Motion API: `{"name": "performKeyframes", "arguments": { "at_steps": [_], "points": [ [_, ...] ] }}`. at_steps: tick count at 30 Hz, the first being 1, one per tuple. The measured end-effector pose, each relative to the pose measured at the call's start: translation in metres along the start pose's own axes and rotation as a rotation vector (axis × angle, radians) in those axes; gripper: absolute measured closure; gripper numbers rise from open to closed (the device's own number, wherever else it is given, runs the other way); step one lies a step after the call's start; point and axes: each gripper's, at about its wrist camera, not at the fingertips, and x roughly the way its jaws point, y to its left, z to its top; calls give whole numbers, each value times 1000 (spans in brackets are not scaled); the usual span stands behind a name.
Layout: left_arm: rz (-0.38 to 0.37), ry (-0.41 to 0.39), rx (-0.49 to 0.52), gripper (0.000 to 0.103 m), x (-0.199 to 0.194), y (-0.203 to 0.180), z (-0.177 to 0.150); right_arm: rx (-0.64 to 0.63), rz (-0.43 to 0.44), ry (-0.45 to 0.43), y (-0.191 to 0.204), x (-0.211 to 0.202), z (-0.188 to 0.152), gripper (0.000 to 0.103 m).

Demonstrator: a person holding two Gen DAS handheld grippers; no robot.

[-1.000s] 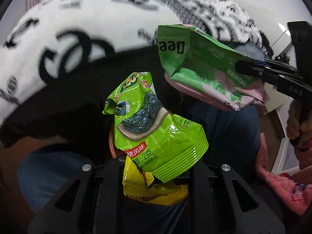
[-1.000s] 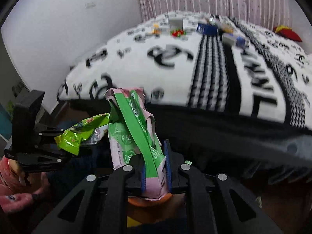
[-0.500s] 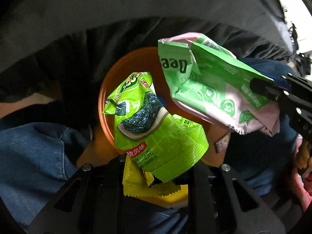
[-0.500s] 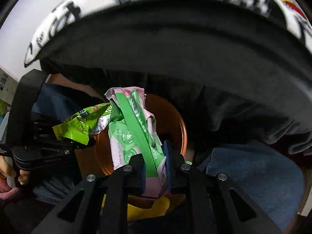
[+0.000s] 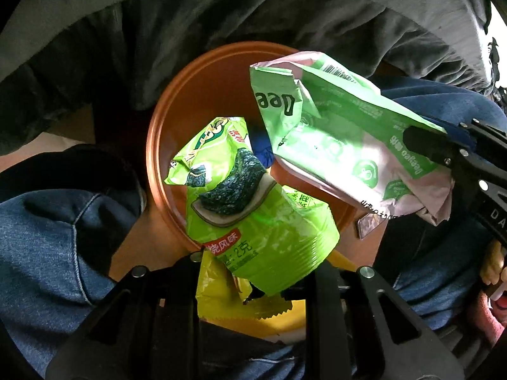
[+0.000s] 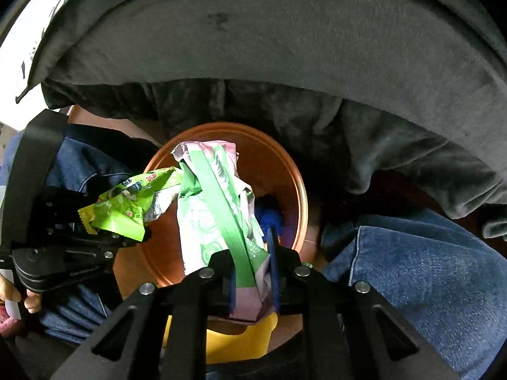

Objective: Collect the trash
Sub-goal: 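Carry both bags over the orange bin while both tools open to drop them, then move both open tools back toward the remaining items on the bed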

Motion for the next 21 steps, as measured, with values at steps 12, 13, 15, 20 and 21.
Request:
{"name": "performKeyframes", "arguments": {
  "at_steps": [12, 13, 15, 20, 21],
  "points": [
    [-10, -50, -60, 23, -4, 13, 1, 87, 45, -57, -15, -15, 8, 20],
    [-9, -48, -60, 23, -4, 13, 1, 90, 46, -56, -15, -15, 7, 17],
    [-5, -51, -56, 23, -5, 11, 1, 92, 54, -54, -14, -13, 7, 17],
    [3, -55, -51, 23, -5, 9, 1, 98, 65, -45, -15, -11, 6, 16],
    [3, -56, -53, 23, -5, 9, 1, 99, 64, -44, -15, -11, 6, 16]
  ]
}}
